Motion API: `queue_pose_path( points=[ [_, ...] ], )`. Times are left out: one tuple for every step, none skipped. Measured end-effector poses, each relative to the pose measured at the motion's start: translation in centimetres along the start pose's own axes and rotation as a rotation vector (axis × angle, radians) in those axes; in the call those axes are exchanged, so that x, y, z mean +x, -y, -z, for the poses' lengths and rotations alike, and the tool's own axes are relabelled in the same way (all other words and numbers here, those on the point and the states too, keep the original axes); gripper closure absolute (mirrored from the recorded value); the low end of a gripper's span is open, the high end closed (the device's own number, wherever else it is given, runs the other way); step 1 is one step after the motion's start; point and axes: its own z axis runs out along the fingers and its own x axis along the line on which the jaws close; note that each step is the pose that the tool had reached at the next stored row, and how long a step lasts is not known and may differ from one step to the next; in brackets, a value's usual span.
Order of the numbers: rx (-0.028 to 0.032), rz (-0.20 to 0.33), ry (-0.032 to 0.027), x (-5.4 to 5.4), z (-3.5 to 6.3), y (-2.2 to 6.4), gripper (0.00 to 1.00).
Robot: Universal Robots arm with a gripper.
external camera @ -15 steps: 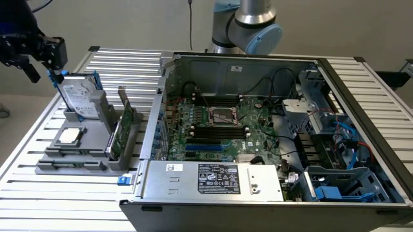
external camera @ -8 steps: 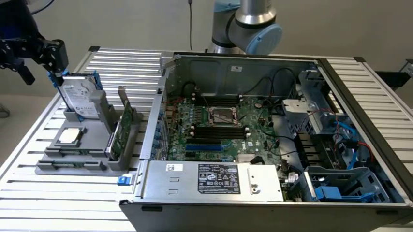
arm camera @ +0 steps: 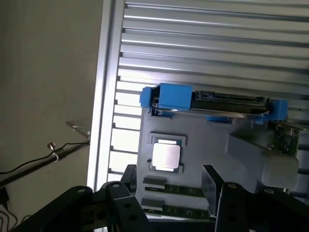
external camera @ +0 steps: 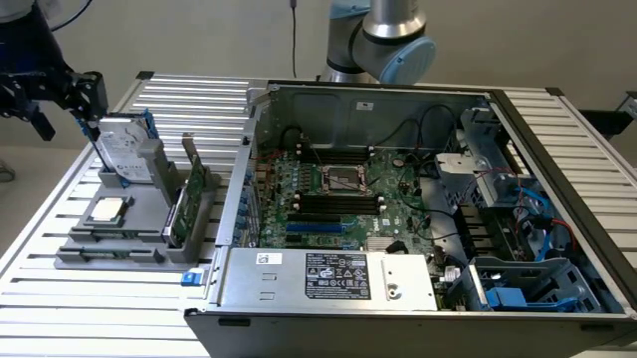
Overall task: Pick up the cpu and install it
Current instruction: 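Pick up the cpu and move it towards the insertion slot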
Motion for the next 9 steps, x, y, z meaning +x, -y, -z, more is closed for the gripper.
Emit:
queue_pose_path(
  points=[
    [0.0004, 0.006, -0.0004, 0.0, -0.17, 0.04, 0.35],
    [0.0007, 0.011, -0.0006, 0.0, -0.36, 0.09, 0.35],
    [0.0011, 0.017, -0.001, 0.0, -0.54, 0.15, 0.35],
    [0.0014, 0.022, -0.0011, 0.0, -0.73, 0.2, 0.35],
    [0.0016, 0.026, -0.0014, 0.0, -0.9, 0.26, 0.35],
    [0.0018, 0.029, -0.0015, 0.0, -1.08, 0.34, 0.35],
    [0.0019, 0.03, -0.0016, 0.0, -1.25, 0.45, 0.35],
    [0.0021, 0.03, -0.0017, 0.0, -1.42, 0.58, 0.35],
    [0.0021, 0.031, -0.0018, 0.0, -1.59, 0.71, 0.35]
  ],
)
